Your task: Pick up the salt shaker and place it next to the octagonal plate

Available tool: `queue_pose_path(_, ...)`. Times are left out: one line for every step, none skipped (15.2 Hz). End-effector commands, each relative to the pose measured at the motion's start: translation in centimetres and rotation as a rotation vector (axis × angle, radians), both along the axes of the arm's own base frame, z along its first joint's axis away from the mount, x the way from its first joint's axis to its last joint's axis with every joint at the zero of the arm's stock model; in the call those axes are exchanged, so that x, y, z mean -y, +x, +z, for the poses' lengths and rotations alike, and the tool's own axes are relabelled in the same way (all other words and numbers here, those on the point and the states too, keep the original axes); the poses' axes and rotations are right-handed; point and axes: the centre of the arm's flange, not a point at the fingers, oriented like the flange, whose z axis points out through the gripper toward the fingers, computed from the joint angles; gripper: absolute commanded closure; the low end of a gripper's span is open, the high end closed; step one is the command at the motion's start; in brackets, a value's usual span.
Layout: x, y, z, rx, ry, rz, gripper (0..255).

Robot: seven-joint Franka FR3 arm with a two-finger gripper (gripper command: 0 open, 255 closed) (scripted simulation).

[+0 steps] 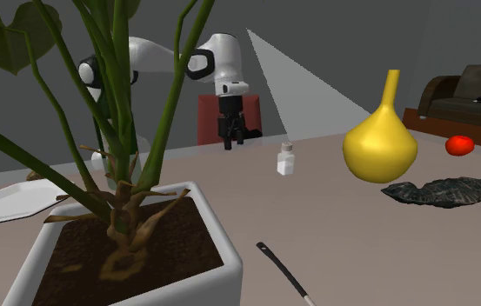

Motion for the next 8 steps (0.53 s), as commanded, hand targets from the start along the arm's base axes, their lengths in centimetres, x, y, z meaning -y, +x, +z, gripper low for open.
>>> queue_pose_path(0.0,2.1,0.6,0.023,-0.009,0.001,0)
queue_pose_path(-0.1,3.2,0.9,0.033,-0.013,0.001,0)
queue_pose_path(-0.1,4.3,1.2,0.044,-0.017,0.002,0)
queue_pose_path(-0.2,5.4,1.5,0.055,-0.022,0.002,0)
queue_pose_path(-0.3,6.5,1.8,0.066,-0.026,0.003,0)
queue_pose_path(-0.3,7.6,2.1,0.077,-0.030,0.003,0)
queue_pose_path(-0.4,8.7,2.4,0.088,-0.035,0.004,0)
queue_pose_path(-0.5,9.8,2.8,0.099,-0.039,0.004,0)
